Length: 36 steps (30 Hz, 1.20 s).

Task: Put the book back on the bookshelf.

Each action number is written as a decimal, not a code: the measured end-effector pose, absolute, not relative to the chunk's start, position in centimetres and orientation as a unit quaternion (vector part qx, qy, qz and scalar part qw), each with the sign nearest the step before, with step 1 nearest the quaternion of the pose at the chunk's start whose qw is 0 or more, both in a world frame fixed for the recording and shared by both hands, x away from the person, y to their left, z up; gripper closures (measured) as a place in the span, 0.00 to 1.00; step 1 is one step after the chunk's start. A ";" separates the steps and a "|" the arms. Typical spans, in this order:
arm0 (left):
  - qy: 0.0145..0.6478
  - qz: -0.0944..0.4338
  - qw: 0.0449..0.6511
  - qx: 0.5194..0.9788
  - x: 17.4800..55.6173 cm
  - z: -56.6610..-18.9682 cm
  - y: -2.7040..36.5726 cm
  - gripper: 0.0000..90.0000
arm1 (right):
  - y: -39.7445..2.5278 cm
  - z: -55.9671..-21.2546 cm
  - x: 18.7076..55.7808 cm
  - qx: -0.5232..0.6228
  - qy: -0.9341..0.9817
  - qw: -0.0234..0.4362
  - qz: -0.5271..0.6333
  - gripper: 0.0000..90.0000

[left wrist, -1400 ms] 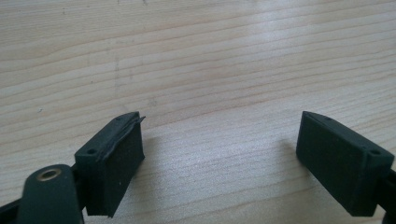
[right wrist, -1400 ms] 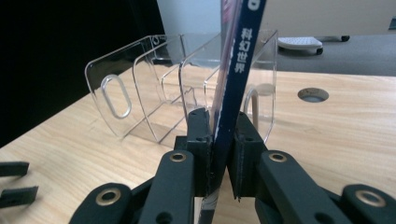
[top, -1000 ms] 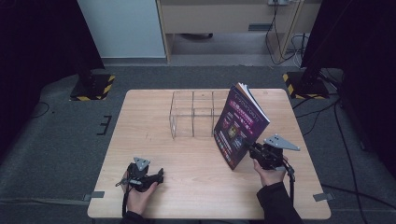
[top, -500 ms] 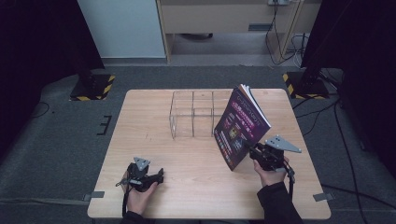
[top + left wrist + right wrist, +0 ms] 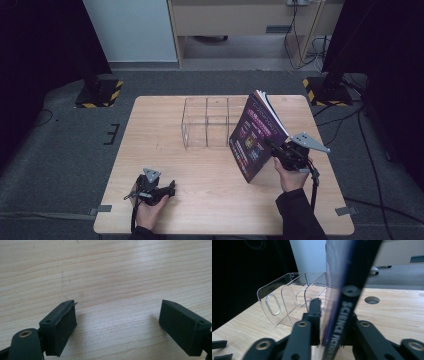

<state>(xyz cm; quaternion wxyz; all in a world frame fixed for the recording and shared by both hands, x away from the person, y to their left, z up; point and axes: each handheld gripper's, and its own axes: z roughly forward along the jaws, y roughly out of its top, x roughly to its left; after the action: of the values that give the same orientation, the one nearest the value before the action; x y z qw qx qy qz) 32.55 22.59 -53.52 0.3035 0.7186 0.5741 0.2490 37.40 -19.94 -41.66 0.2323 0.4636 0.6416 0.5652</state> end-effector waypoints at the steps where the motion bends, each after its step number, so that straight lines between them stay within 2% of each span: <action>1: 0.574 0.249 0.304 0.718 32.6 -53.5 22.6 0.15 | -19.9 -41.7 37.4 0.466 0.641 0.231 0.565 0.87; 3: 0.574 0.249 0.304 0.718 32.6 -53.5 22.6 0.15 | -19.8 -41.7 37.4 0.473 0.638 0.230 0.562 0.91; 10: 0.574 0.249 0.304 0.718 32.6 -53.5 22.6 0.15 | -19.7 -41.7 37.6 0.489 0.624 0.206 0.574 0.94; 20: 0.574 0.249 0.304 0.719 32.6 -53.5 22.6 0.15 | -18.4 -40.8 37.5 0.469 0.624 0.240 0.577 0.94; 36: 0.574 0.249 0.304 0.718 32.6 -53.5 22.6 0.15 | -16.8 -39.9 41.4 0.475 0.598 0.304 0.569 0.94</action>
<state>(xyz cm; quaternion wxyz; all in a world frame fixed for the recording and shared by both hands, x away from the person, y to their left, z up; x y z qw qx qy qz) 32.56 22.60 -53.52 0.3039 0.7185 0.5740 0.2491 41.36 -16.75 -39.89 0.3042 0.4747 0.5982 0.5695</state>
